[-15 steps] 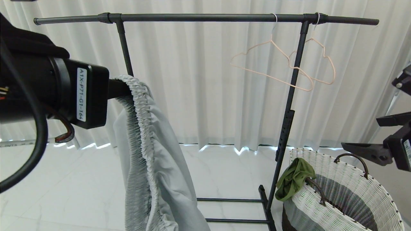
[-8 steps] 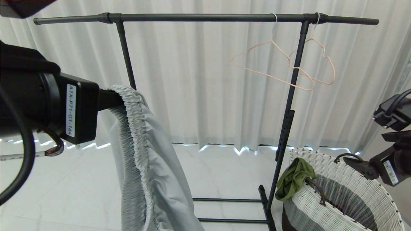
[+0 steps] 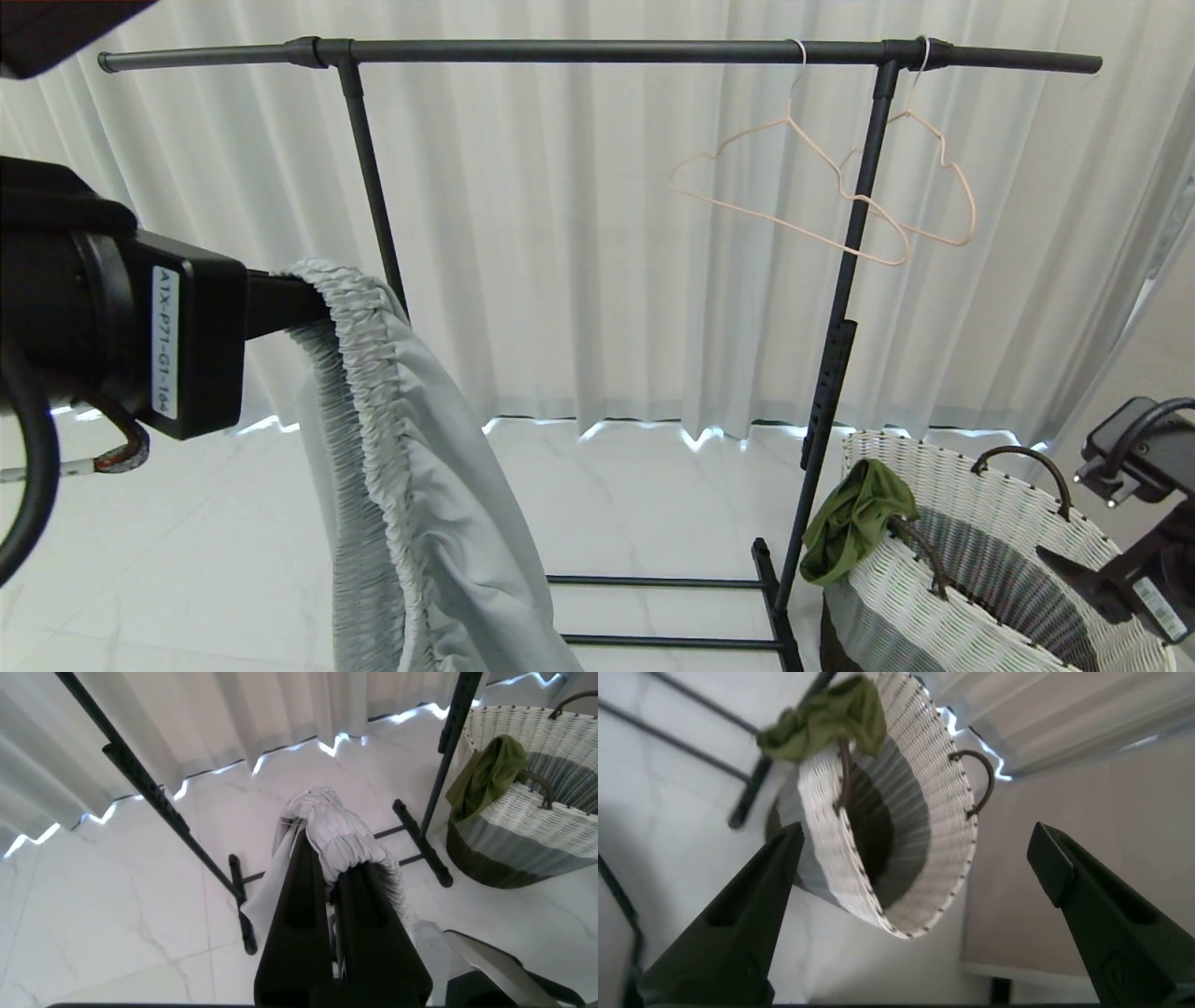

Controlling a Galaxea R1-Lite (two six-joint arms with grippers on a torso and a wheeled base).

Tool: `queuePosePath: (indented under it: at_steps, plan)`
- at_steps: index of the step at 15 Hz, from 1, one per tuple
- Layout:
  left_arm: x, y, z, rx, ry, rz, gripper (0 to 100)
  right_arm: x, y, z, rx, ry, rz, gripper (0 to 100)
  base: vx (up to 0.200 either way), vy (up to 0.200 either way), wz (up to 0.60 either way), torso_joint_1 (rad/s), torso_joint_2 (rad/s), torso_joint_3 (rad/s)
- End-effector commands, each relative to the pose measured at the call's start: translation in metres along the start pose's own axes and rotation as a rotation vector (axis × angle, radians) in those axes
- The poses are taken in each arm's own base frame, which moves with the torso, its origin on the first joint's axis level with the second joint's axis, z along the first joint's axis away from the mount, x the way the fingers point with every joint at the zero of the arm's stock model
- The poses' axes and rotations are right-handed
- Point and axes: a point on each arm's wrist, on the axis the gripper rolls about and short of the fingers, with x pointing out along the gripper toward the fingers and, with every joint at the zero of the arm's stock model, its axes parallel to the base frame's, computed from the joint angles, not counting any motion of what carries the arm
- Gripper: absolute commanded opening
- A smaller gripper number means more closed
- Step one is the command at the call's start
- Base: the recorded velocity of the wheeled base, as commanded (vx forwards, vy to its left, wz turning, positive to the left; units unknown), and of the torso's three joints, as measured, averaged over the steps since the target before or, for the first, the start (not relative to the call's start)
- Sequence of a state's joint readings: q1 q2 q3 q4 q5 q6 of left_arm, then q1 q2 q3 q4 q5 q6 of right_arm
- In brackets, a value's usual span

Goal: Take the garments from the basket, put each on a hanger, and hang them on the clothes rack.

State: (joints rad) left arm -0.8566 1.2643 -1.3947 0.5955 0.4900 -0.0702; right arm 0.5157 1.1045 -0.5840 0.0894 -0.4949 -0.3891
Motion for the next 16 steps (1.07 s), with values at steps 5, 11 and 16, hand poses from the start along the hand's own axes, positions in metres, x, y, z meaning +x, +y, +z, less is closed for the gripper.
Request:
queuePosePath:
  at_steps: [5,11,16]
  plan:
    - [0.000,0.005,0.000,-0.013,0.001,0.025,0,0.011,0.016,-0.024,-0.019,-0.044,-0.019,100,0.000,0.000,0.00,0.000,0.00,0.000]
    - [0.001,0.005,-0.004,-0.008,0.012,0.028,0,0.042,0.031,-0.064,0.109,0.139,-0.053,100,0.000,0.000,0.00,0.000,0.00,0.000]
    - [0.004,0.006,-0.007,-0.005,0.027,0.039,0,0.044,0.042,-0.107,0.150,0.303,-0.072,100,0.000,0.000,0.00,0.000,0.00,0.000]
